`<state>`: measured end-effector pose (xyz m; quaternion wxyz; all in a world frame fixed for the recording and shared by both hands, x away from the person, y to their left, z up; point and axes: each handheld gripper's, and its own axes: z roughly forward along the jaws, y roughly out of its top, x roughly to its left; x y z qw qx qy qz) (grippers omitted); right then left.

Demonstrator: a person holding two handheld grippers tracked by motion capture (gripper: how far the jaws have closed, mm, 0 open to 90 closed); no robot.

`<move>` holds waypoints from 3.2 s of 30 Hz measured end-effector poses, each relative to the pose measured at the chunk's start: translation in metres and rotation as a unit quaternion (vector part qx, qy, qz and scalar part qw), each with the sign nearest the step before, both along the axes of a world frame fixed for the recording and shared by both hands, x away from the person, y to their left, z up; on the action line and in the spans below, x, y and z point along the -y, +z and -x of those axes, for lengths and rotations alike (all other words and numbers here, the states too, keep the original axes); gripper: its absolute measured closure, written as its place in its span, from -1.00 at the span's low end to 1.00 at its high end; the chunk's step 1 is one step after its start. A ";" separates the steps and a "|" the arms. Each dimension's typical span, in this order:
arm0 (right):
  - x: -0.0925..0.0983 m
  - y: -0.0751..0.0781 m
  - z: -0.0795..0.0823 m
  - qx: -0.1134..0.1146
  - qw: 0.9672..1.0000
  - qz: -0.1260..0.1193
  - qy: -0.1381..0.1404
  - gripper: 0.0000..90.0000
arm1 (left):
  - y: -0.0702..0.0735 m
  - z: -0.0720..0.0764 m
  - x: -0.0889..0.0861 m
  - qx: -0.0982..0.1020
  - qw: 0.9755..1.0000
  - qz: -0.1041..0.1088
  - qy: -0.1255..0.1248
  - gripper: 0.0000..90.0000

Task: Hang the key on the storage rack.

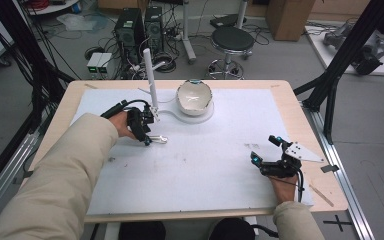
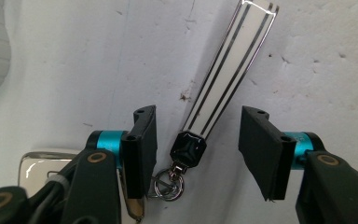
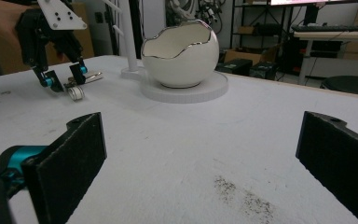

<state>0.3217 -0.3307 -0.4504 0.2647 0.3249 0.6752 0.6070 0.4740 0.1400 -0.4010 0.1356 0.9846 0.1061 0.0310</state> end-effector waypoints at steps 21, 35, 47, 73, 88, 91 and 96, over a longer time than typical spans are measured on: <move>0.000 0.000 0.000 0.000 1.000 0.000 -0.001 -0.98 | -0.002 0.001 0.004 0.011 0.999 -0.021 -0.029 0.58; 0.000 0.000 0.000 0.000 1.000 0.000 -0.001 -0.99 | -0.002 0.002 0.005 0.004 1.000 -0.015 -0.021 0.64; 0.000 0.000 0.000 0.000 1.000 0.001 -0.002 -0.99 | 0.018 0.004 -0.012 0.023 0.997 0.078 0.016 0.65; -0.002 0.000 0.000 -0.003 1.000 0.004 -0.003 -0.98 | 0.058 0.006 -0.053 0.048 0.942 0.312 0.112 0.65; -0.002 0.000 0.000 -0.003 1.000 0.004 -0.003 -0.99 | 0.064 -0.004 -0.067 0.041 0.913 0.368 0.170 0.65; -0.002 0.000 0.000 -0.004 1.000 0.004 -0.003 -0.98 | 0.066 -0.006 -0.066 0.043 0.907 0.382 0.175 0.65; -0.002 0.000 0.000 -0.004 1.000 0.003 -0.004 -0.98 | 0.065 -0.012 -0.069 0.030 0.902 0.388 0.187 0.65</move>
